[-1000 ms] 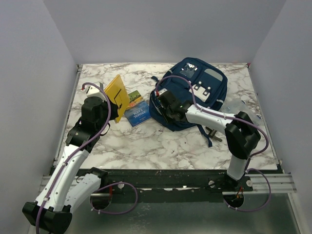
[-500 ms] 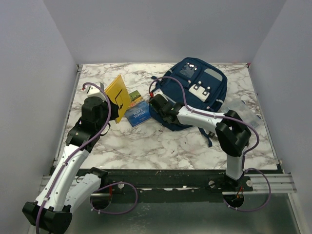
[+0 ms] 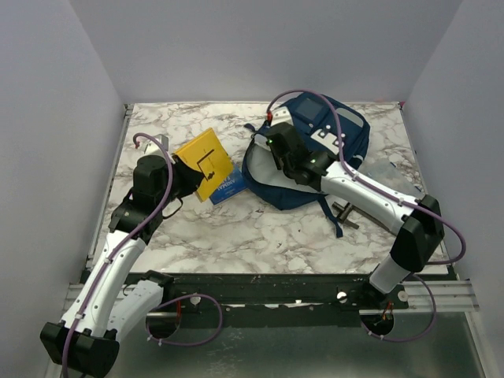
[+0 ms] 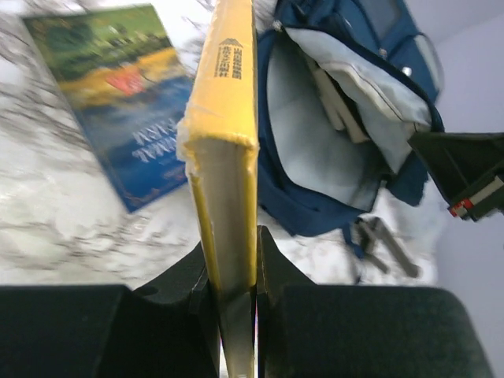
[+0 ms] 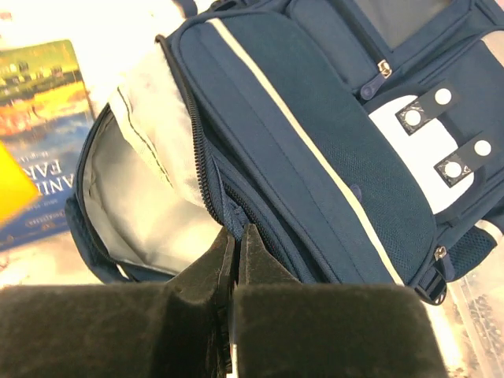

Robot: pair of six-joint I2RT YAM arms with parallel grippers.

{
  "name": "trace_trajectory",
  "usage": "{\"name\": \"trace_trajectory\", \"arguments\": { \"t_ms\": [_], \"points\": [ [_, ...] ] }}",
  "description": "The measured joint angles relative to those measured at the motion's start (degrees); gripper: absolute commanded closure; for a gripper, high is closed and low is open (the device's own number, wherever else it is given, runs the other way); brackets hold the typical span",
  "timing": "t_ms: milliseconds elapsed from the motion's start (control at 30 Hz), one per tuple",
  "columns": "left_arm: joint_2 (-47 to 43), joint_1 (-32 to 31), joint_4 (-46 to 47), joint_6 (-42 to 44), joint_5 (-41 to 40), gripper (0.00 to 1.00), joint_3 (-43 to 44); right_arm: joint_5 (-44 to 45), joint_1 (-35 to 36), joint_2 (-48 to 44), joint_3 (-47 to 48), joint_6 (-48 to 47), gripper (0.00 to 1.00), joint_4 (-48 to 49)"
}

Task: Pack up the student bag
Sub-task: Place the book in the student bag.

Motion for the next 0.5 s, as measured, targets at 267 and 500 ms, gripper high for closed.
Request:
{"name": "trace_trajectory", "arguments": {
  "t_ms": [267, 500],
  "points": [
    [10.4, 1.2, 17.8, -20.0, 21.0, 1.00, -8.1, -10.6, -6.9, -3.2, 0.7, 6.8, 1.00, 1.6],
    [20.0, -2.5, 29.7, -33.0, 27.6, 1.00, -9.2, -16.1, -7.5, -3.2, 2.0, 10.4, 1.00, 1.8]
  ]
}}
